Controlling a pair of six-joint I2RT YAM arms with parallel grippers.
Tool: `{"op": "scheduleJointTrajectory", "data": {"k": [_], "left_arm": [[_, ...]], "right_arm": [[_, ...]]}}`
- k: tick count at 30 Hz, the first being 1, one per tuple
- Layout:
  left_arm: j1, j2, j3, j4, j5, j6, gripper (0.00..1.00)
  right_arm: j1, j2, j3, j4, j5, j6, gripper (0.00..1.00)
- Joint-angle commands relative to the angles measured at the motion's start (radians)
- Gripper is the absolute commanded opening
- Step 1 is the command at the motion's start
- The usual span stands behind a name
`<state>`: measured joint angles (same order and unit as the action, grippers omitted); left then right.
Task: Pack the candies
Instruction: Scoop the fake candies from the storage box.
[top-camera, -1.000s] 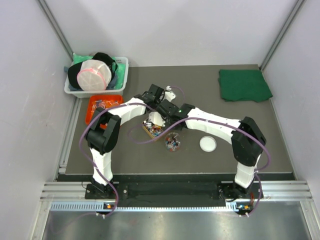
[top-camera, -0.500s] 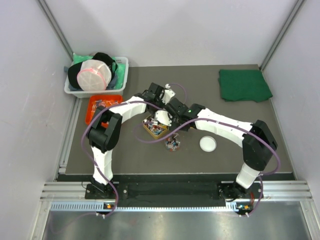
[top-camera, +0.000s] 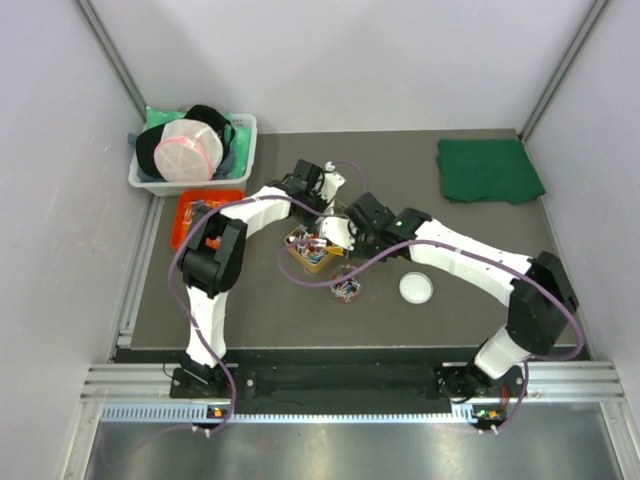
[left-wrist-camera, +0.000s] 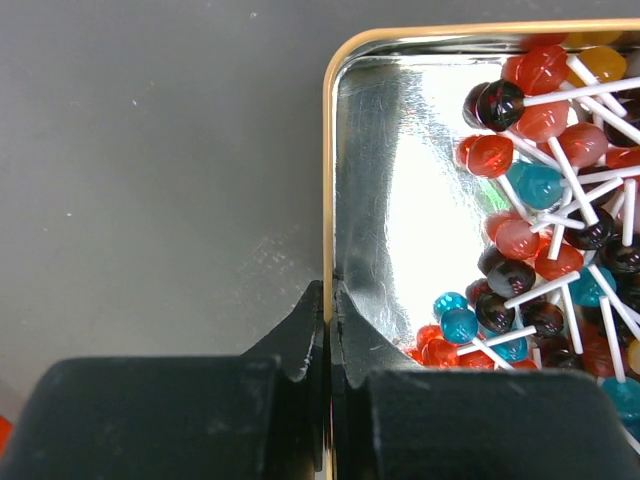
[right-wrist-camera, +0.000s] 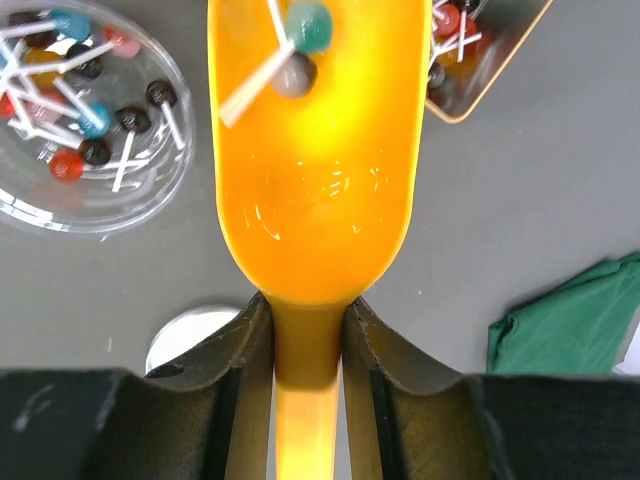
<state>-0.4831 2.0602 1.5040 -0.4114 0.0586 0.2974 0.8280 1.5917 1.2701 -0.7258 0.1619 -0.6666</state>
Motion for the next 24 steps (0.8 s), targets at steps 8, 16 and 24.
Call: {"op": "scheduleJointTrajectory", "data": {"k": [8,16,24], "left_arm": [[0.021,0.032,0.059,0.028,0.02,-0.015,0.0],[0.026,0.067,0.102,0.013,0.023,-0.029,0.0],[0.028,0.097,0.125,0.002,0.029,-0.03,0.02]], "right_arm": [[-0.009,-0.213,-0.075,-0.104,-0.048,-0.099,0.0],[0.042,-0.303,-0.176,-0.15,0.047,-0.163,0.0],[0.1,-0.314,-0.216,-0.161,0.126,-0.186,0.0]]}}
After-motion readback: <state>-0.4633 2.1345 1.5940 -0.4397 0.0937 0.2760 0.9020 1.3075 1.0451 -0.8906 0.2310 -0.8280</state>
